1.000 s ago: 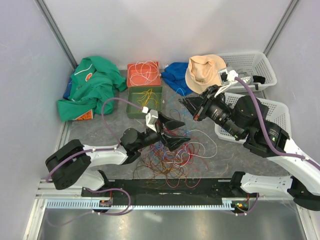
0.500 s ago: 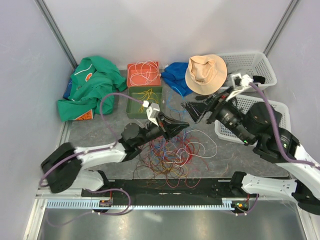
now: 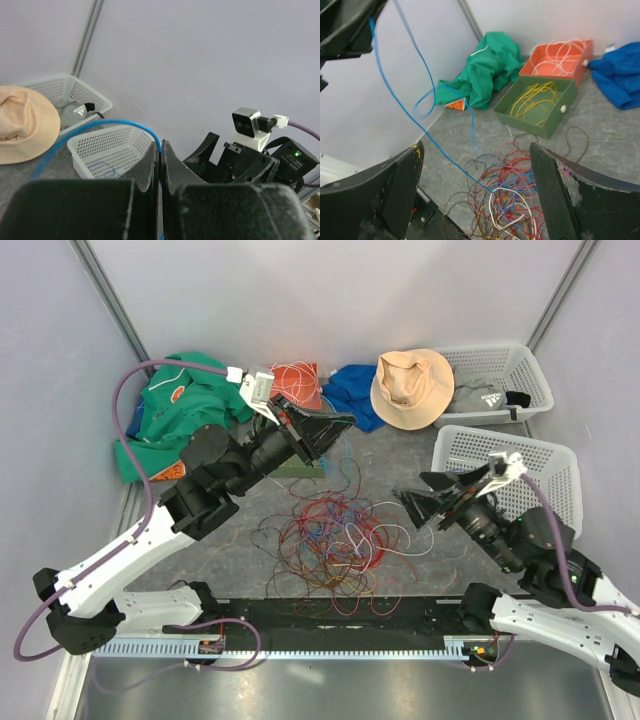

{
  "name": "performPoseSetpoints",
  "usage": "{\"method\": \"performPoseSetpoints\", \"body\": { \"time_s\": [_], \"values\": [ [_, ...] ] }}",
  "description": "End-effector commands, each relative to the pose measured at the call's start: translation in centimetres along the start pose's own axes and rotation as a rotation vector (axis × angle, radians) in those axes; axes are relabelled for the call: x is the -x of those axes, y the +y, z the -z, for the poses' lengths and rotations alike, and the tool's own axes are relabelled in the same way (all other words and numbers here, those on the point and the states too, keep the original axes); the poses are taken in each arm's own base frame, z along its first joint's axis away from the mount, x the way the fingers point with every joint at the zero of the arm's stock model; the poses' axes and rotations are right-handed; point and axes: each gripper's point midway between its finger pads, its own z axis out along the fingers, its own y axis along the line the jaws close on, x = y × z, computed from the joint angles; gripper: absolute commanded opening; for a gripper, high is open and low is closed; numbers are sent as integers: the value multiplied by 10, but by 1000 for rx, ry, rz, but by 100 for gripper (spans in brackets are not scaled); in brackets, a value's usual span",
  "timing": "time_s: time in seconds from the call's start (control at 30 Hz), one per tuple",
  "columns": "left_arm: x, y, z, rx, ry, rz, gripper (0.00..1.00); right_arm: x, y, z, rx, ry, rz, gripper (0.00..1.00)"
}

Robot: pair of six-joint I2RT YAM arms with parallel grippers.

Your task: Untangle the cables

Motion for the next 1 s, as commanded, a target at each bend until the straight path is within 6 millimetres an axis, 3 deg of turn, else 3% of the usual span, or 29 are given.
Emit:
{"method": "performPoseSetpoints", "body": {
  "time_s": [0.0, 0.17, 0.3, 0.4, 0.5, 0.53, 0.6, 0.63, 0.7, 0.77, 0.8, 0.83, 0.9, 0.93, 0.97],
  "values": [
    [-41, 21, -1, 89, 168, 24, 2, 7, 33, -12, 159, -40, -1, 93],
    [-55, 22, -3, 78, 209, 56, 2, 5, 51, -33, 210, -37, 15, 89],
    [-65, 23, -3, 70, 235, 66, 2, -16, 60, -58, 224, 35, 24, 84],
    [-64, 23, -2, 71, 233, 67, 2, -33, 61, -72, 212, 84, 34, 73],
    [-63, 22, -1, 70, 230, 59, 2, -47, 58, -82, 192, 119, 34, 49],
    [-62, 22, 1, 70, 226, 55, 2, -50, 57, -84, 188, 126, 28, 34],
    [-61, 26, 3, 85, 220, 43, 2, -54, 56, -85, 182, 135, 23, 18],
    [-60, 28, 5, 94, 215, 38, 2, -52, 55, -85, 170, 127, 16, 3],
    [-56, 31, 8, 117, 195, 27, 2, -42, 55, -83, 166, 102, 12, 0],
    [-59, 37, 13, 134, 196, 18, 2, -16, 57, -80, 147, 49, 20, 0],
    [-57, 50, 15, 199, 169, 11, 24, -11, 54, -78, 120, 56, 39, 0],
    [-66, 60, 21, 236, 175, 8, 40, 21, 62, -74, 118, 1, 40, 0],
    [-61, 76, 35, 317, 125, 1, 74, 41, 49, -72, 21, -8, 101, 0],
    [-79, 93, 46, 372, 146, 5, 79, 76, 56, -65, 10, -71, 95, 0],
    [-82, 101, 53, 409, 128, 27, 86, 88, 47, -65, -55, -96, 109, 0]
  ]
}}
